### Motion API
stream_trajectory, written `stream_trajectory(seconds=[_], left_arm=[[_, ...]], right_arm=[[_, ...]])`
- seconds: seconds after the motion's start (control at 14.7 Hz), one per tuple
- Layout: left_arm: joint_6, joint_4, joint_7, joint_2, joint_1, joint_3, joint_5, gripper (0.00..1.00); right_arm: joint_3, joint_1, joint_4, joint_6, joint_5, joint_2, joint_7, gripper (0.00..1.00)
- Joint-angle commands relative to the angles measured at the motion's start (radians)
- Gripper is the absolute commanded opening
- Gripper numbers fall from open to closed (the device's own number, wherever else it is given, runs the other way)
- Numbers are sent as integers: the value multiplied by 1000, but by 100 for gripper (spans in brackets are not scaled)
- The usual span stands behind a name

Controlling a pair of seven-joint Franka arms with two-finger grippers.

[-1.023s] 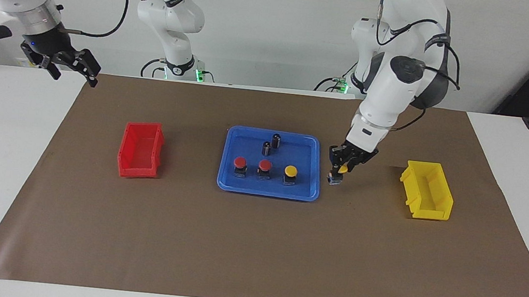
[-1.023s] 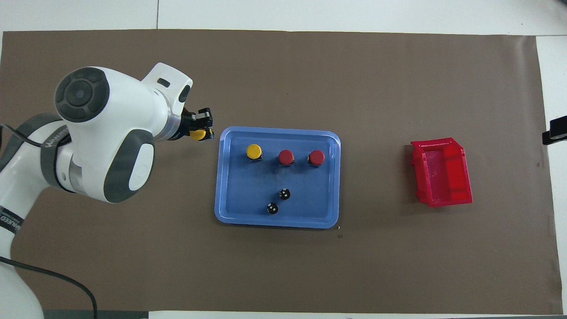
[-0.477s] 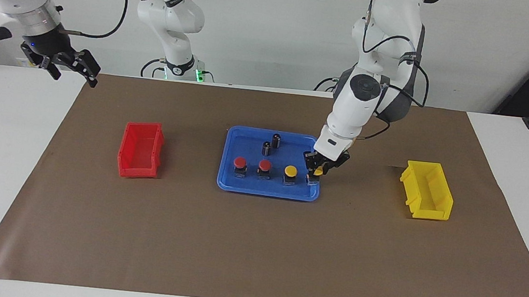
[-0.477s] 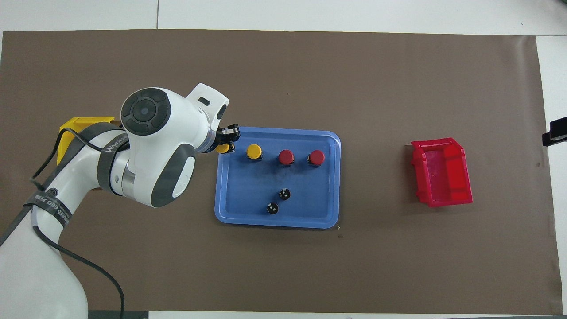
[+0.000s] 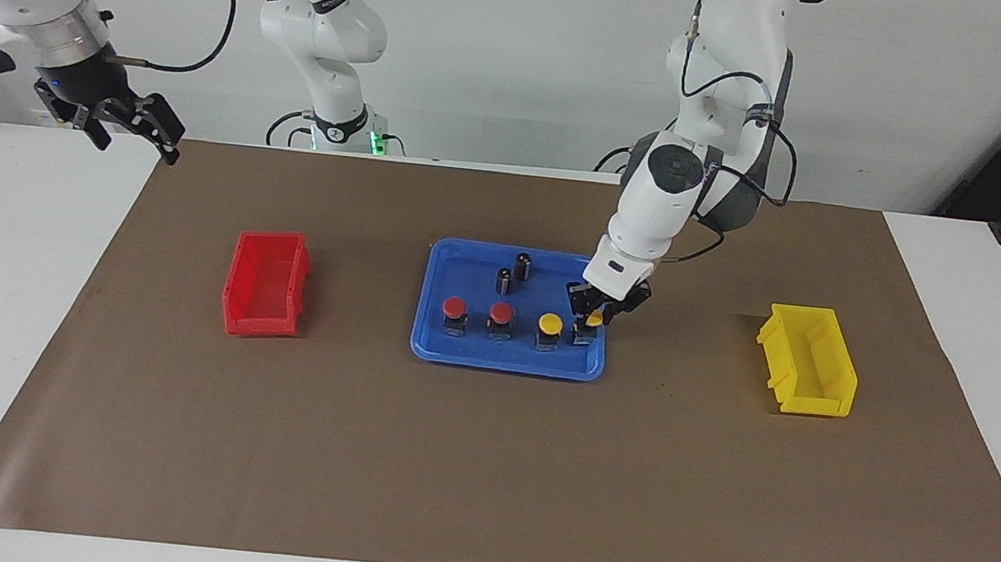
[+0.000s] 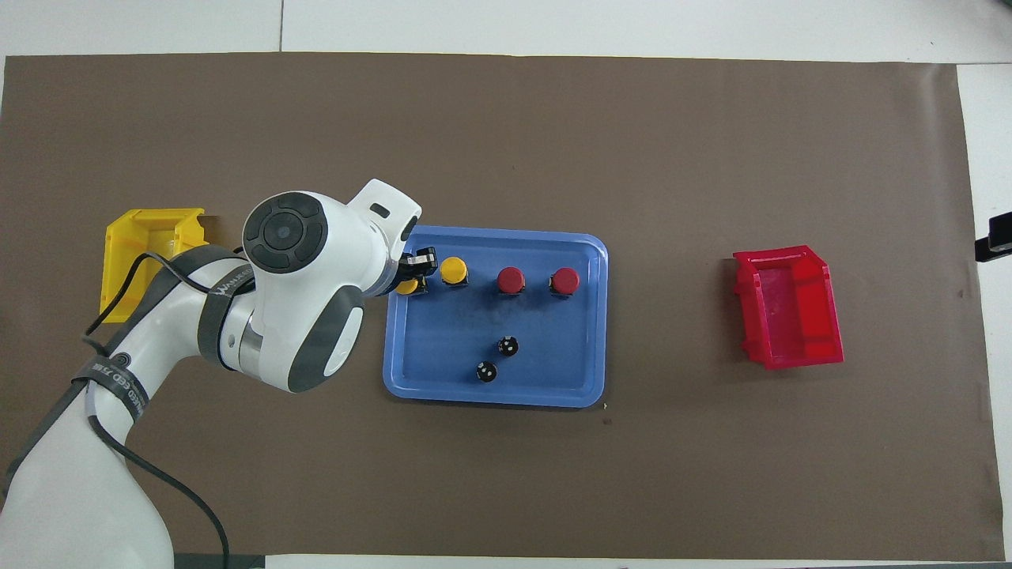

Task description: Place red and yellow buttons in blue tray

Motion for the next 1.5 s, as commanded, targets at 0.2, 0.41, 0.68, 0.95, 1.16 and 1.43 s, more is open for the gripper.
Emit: stream_trajectory(seconds=[0.2, 0.41, 0.68, 0.95, 1.16, 1.43], left_arm=[[19, -17, -44, -19, -31, 18, -10, 87], [-54, 56, -35, -18, -34, 24, 3, 100], [-299, 215, 22, -22, 15, 32, 7, 100], [-446, 305, 40, -30, 58, 38, 96, 100], [-489, 311, 274, -73, 188, 41, 107, 100], [-519, 320, 454, -119, 339, 43, 107, 100]], right_arm=[[10, -21, -18, -8, -9, -17, -37, 100], [8, -21, -20, -4, -9, -15, -49, 100], [8, -21, -18, -2, -9, -15, -51, 100], [10, -19, -20, -7, -6, -17, -72, 100], [10, -19, -15, -8, -4, -15, -81, 100], [11, -14, -14, -10, -4, -15, -81, 100]])
